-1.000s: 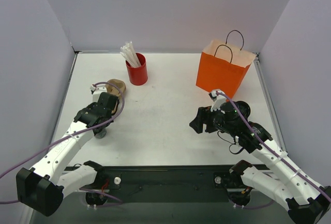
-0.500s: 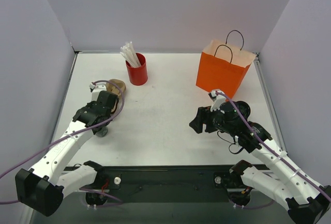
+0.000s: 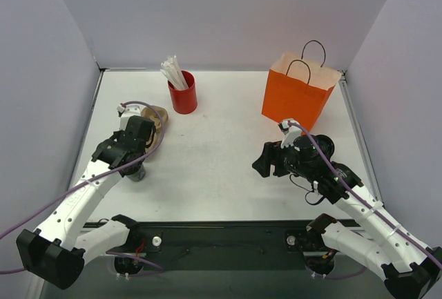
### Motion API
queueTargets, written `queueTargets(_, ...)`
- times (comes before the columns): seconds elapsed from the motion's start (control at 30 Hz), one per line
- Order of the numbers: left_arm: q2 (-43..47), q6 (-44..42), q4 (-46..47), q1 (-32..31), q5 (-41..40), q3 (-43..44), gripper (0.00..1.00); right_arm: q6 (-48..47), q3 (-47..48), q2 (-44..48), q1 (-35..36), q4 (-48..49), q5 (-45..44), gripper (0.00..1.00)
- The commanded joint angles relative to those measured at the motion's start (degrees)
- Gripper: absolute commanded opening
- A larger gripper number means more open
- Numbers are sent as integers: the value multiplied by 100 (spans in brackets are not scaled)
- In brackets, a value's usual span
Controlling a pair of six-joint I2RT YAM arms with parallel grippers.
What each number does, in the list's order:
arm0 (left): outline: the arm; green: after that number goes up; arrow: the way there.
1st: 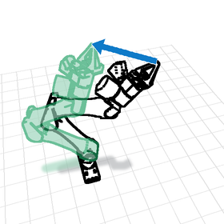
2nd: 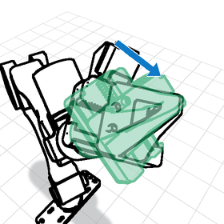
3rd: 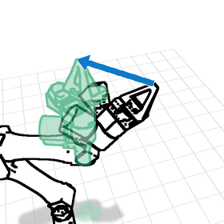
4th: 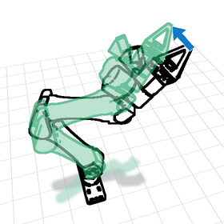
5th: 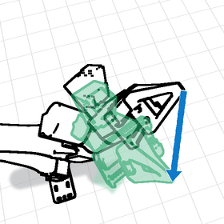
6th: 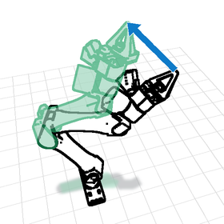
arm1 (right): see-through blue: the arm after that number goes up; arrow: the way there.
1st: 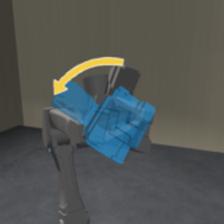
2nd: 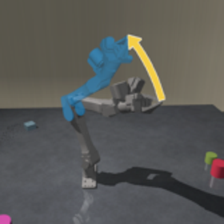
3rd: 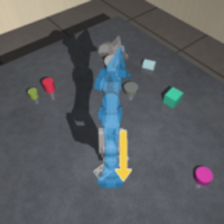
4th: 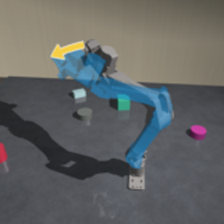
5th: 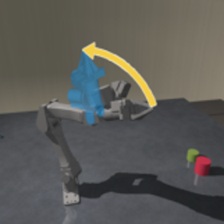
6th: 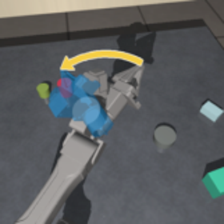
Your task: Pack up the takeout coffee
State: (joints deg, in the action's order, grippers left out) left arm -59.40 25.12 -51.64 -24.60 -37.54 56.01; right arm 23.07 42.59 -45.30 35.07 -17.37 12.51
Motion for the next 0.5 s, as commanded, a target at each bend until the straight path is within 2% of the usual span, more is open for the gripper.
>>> queueTargets(0.0,139,-209,-197,34,-166,498,0,57,4,3,9,154,85,65)
queueTargets(0.47,104,-675,-602,25,0,1781,0,66,118,135,9,146,67,65)
